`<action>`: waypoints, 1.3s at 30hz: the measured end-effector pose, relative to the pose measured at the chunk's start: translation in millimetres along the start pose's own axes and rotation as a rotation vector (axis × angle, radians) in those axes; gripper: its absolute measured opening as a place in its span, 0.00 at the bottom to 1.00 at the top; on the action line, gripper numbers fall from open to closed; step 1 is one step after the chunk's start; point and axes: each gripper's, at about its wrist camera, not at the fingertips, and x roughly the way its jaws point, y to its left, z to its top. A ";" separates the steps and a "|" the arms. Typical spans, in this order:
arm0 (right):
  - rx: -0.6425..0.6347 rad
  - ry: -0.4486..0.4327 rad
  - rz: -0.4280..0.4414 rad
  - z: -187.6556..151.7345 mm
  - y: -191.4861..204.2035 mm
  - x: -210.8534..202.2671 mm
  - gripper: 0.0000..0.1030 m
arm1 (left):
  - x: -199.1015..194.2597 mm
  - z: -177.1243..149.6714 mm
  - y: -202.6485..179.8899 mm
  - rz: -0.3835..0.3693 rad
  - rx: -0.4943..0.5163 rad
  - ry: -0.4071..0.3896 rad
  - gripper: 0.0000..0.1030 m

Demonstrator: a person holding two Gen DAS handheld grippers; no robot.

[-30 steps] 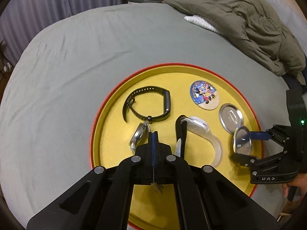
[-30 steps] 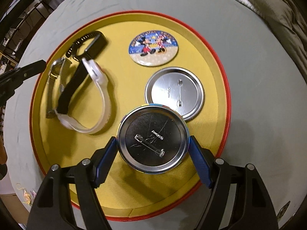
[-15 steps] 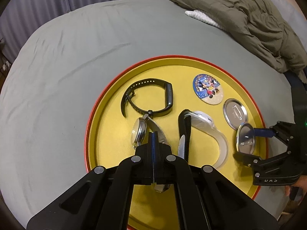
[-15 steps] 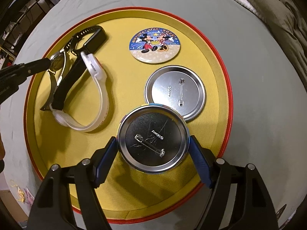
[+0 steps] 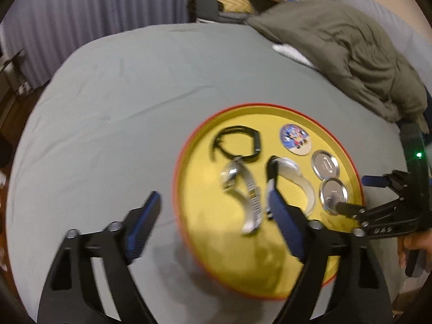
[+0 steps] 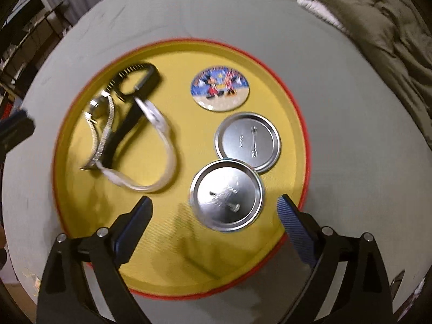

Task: Organize jewelry
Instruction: 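Move both tools back to the loose card charms on the bedspread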

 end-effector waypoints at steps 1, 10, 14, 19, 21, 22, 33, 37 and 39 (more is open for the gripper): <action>0.007 -0.013 0.002 -3.2 4.8 -8.4 0.92 | -10.3 -3.0 10.0 0.006 -0.020 -0.001 0.88; 0.036 -0.027 0.022 -36.6 73.9 -59.5 0.92 | -90.5 -55.3 76.9 0.045 -0.038 0.029 0.94; 0.046 -0.003 0.067 -61.7 111.3 -69.1 0.92 | -115.6 -95.4 98.6 0.017 -0.034 0.065 0.94; 0.048 0.045 0.100 -97.6 157.5 -67.2 0.92 | -128.5 -158.3 108.5 -0.037 -0.010 0.143 0.94; 0.056 0.063 0.110 -109.6 171.4 -66.3 0.92 | -131.6 -179.4 109.9 -0.056 -0.006 0.165 0.94; 0.053 0.080 0.111 -116.5 180.7 -63.8 0.92 | -132.8 -187.9 110.1 -0.065 -0.004 0.175 0.94; 0.096 0.217 0.096 -161.2 233.2 -26.1 0.92 | -130.2 -260.7 94.5 -0.109 0.115 0.254 0.94; 0.105 0.259 0.089 -170.0 244.7 -12.5 0.92 | -128.2 -278.7 87.6 -0.103 0.208 0.254 0.94; 0.111 0.272 0.089 -173.0 248.8 -7.8 0.92 | -126.3 -284.9 83.2 -0.098 0.263 0.254 0.94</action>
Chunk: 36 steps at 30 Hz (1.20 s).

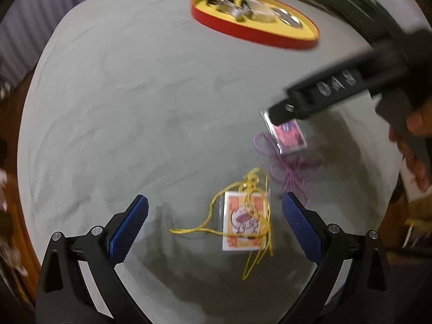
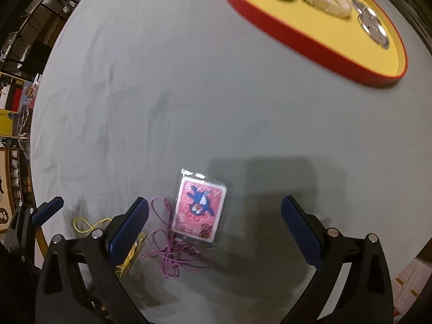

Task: Organize jewelry
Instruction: 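Move both tools back to the loose card charms on the bedspread, then grasp the yellow-corded charm with the left tool while the right tool grasps the pink card charm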

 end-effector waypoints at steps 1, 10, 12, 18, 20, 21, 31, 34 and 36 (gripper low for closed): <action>0.001 0.006 -0.003 -1.3 1.9 3.3 0.92 | 2.0 -2.6 -2.6 0.002 0.024 0.003 0.94; 0.002 0.047 -0.044 -5.1 20.5 26.8 0.92 | 20.4 -10.9 -4.7 -0.002 0.074 0.047 0.94; -0.005 0.045 -0.064 -4.8 21.9 30.7 0.92 | 24.4 -14.3 -4.6 0.000 0.087 0.057 0.94; -0.013 0.033 -0.096 -2.5 26.0 39.0 0.93 | 35.1 -17.5 -7.6 0.004 0.120 0.052 0.95; -0.012 0.029 -0.100 -2.8 27.1 39.4 0.93 | 36.8 -18.9 -7.1 0.007 0.129 0.047 0.95; -0.010 0.029 -0.097 -1.5 25.8 40.0 0.93 | 38.0 -19.1 -6.9 0.014 0.134 0.048 0.95; -0.015 0.011 -0.100 -9.6 30.1 37.1 0.84 | 45.9 -4.5 -25.3 0.050 0.148 0.076 0.82; -0.013 0.008 -0.097 -15.2 25.0 32.2 0.77 | 41.1 -9.0 -45.2 0.046 0.207 0.054 0.61; -0.011 0.003 -0.092 -17.3 22.8 30.1 0.72 | 38.4 -10.5 -53.4 0.042 0.222 0.046 0.50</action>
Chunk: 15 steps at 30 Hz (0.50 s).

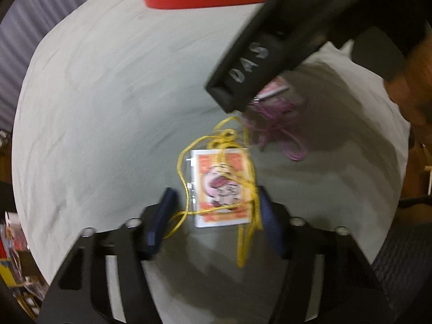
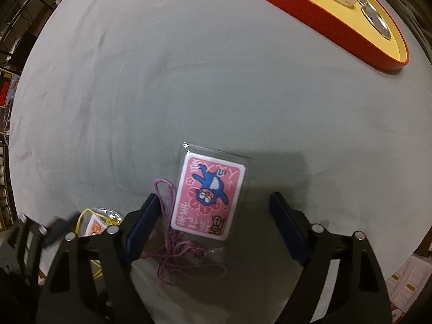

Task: Organize jewelry
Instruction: 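Grasp the yellow-corded charm with the left tool while the right tool grasps the pink card charm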

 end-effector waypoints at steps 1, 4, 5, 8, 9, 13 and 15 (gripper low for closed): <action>0.001 -0.004 0.001 -1.1 -1.4 -1.2 0.71 | -0.5 0.5 -3.3 0.002 0.006 -0.002 0.46; 0.012 -0.015 0.010 -4.2 -6.1 -4.1 0.63 | -0.5 1.9 -5.7 0.006 -0.004 -0.005 0.45; 0.018 -0.019 0.013 -5.4 -8.2 -5.2 0.61 | -0.8 1.8 -7.4 0.006 -0.006 -0.007 0.45; 0.032 -0.029 0.020 -8.3 -13.6 -8.5 0.47 | -1.2 3.5 -10.2 0.008 -0.003 -0.019 0.45; 0.040 -0.032 0.030 -9.2 -16.4 -9.7 0.45 | 2.2 2.9 -10.4 0.007 -0.004 -0.021 0.45; 0.051 -0.039 0.057 -12.2 -21.7 -12.2 0.44 | 0.6 -0.8 -8.7 -0.002 -0.017 -0.029 0.45; 0.054 -0.047 0.066 -14.5 -23.1 -14.2 0.44 | -1.3 -3.2 -2.4 -0.005 -0.024 -0.036 0.45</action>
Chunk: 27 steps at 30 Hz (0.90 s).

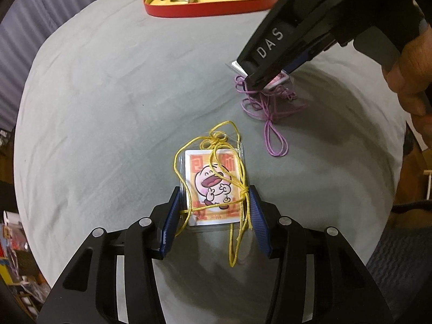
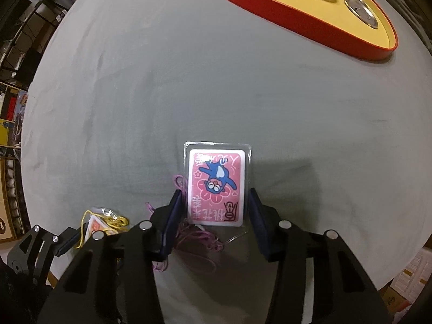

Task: Organize jewelry
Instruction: 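Grasp the yellow-corded charm with the left tool while the right tool grasps the pink card charm, then carry both card charms to the tray with both tools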

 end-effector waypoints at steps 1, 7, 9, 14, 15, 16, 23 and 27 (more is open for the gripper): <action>0.000 -0.004 0.005 -1.1 -0.6 -1.4 0.44 | -8.4 -1.1 8.1 -0.003 -0.003 -0.003 0.45; -0.004 -0.029 0.025 -5.1 -3.2 -12.0 0.44 | -21.1 -0.1 13.8 -0.009 -0.034 -0.031 0.45; -0.010 -0.046 0.028 -5.4 -3.7 -19.7 0.44 | -28.3 0.2 18.9 -0.009 -0.044 -0.044 0.45; -0.028 -0.087 0.034 6.0 -12.2 -41.3 0.44 | -50.4 18.9 31.5 -0.015 -0.082 -0.069 0.45; -0.034 -0.103 0.035 8.3 -14.6 -48.1 0.44 | -55.3 24.9 33.9 -0.015 -0.092 -0.080 0.45; -0.041 -0.112 0.034 7.2 -17.5 -52.4 0.44 | -58.4 30.7 33.1 -0.018 -0.102 -0.091 0.45; -0.058 -0.217 0.030 30.6 -44.9 -104.0 0.44 | -93.7 89.6 50.3 -0.024 -0.143 -0.165 0.45; -0.052 -0.284 0.021 61.4 -63.4 -132.8 0.44 | -107.1 136.9 57.4 -0.021 -0.156 -0.215 0.45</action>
